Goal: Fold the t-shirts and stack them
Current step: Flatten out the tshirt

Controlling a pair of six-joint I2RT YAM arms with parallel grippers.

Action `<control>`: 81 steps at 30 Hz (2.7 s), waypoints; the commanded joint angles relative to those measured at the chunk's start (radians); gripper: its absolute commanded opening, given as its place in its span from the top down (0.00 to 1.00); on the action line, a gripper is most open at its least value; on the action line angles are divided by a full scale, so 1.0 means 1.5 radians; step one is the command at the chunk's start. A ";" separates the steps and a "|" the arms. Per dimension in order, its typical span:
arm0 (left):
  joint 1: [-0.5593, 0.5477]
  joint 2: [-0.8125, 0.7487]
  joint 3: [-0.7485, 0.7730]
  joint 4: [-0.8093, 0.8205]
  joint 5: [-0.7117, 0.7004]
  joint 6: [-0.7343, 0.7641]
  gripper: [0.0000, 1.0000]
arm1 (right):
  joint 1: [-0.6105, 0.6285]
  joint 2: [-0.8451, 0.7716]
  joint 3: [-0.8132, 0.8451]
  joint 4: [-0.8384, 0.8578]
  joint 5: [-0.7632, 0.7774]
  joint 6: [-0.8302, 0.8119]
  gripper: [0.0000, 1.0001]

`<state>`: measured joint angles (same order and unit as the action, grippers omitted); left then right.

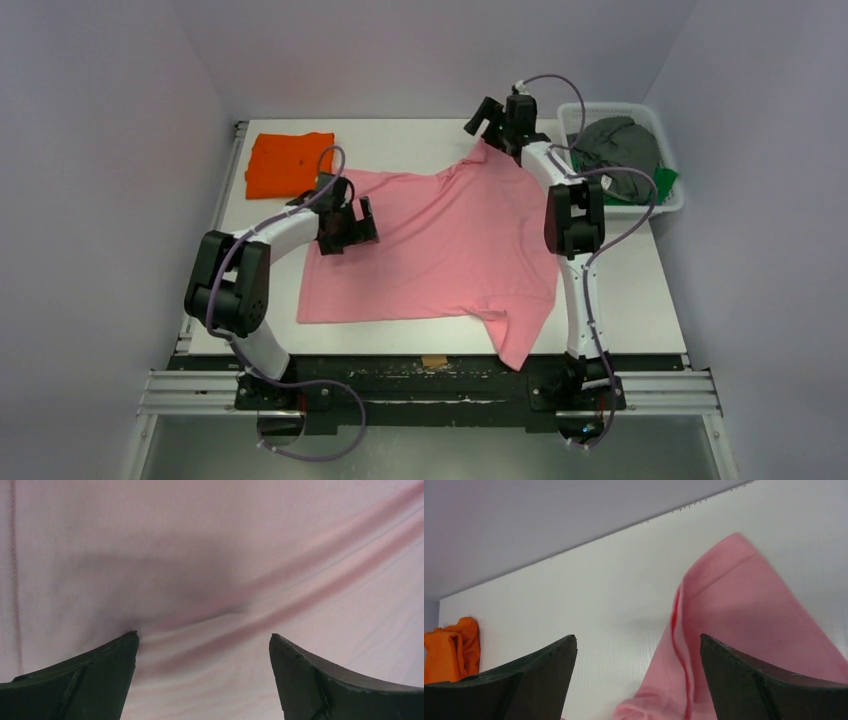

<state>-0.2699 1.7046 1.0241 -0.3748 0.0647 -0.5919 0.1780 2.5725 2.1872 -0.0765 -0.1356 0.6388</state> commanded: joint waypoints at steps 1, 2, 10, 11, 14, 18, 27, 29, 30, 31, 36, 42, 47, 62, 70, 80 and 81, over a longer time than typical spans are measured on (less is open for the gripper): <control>0.001 -0.035 -0.010 -0.022 -0.030 -0.004 0.00 | 0.004 -0.137 -0.012 -0.036 0.031 -0.071 0.07; 0.001 -0.045 -0.009 -0.025 -0.033 -0.005 0.00 | 0.004 -0.154 -0.015 -0.057 0.030 -0.084 0.07; -0.004 -0.149 -0.034 -0.039 -0.033 -0.019 0.00 | 0.006 -0.409 -0.325 -0.149 0.026 -0.110 0.08; -0.005 -0.164 -0.043 -0.033 -0.031 -0.021 0.00 | 0.005 -0.446 -0.382 -0.155 0.019 -0.104 0.08; -0.007 -0.202 -0.075 -0.019 -0.024 -0.024 0.00 | 0.017 -0.554 -0.578 -0.173 -0.009 -0.086 0.09; -0.008 -0.206 -0.096 -0.015 -0.008 -0.027 0.00 | 0.070 -0.675 -0.749 -0.190 -0.017 -0.075 0.09; -0.008 -0.245 -0.137 -0.007 -0.028 -0.034 0.00 | 0.184 -0.820 -0.930 -0.285 -0.014 -0.047 0.10; -0.008 -0.248 -0.138 -0.006 -0.028 -0.035 0.00 | 0.215 -0.825 -0.942 -0.285 -0.020 -0.033 0.10; -0.008 -0.247 -0.138 -0.007 -0.028 -0.036 0.00 | 0.231 -0.825 -0.947 -0.283 -0.033 -0.031 0.10; -0.008 -0.248 -0.137 -0.010 -0.031 -0.035 0.00 | 0.247 -0.821 -0.951 -0.287 -0.042 -0.031 0.11; -0.008 -0.247 -0.136 -0.016 -0.041 -0.036 0.00 | 0.305 -0.799 -0.956 -0.305 -0.001 -0.014 0.12; -0.008 -0.253 -0.129 -0.026 -0.054 -0.031 0.00 | 0.322 -0.777 -0.941 -0.348 0.042 -0.040 0.12; -0.008 -0.258 -0.126 -0.029 -0.069 -0.029 0.00 | 0.375 -0.809 -0.946 -0.351 -0.079 -0.040 0.13; -0.007 -0.262 -0.094 -0.053 -0.086 -0.020 0.00 | 0.502 -0.836 -0.854 -0.402 -0.043 -0.079 0.09; -0.007 -0.241 -0.079 -0.054 -0.067 -0.021 0.00 | 0.424 -0.855 -0.891 -0.379 -0.020 -0.069 0.08; -0.007 -0.241 -0.081 -0.055 -0.071 -0.019 0.00 | 0.442 -0.727 -0.912 -0.330 -0.052 -0.093 0.11; -0.007 -0.239 -0.080 -0.054 -0.070 -0.019 0.00 | 0.455 -0.719 -0.911 -0.319 -0.067 -0.098 0.11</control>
<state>-0.2775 1.3445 0.8688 -0.4614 -0.0410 -0.6346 0.8177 1.4742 0.8261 -0.6197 -0.1825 0.5251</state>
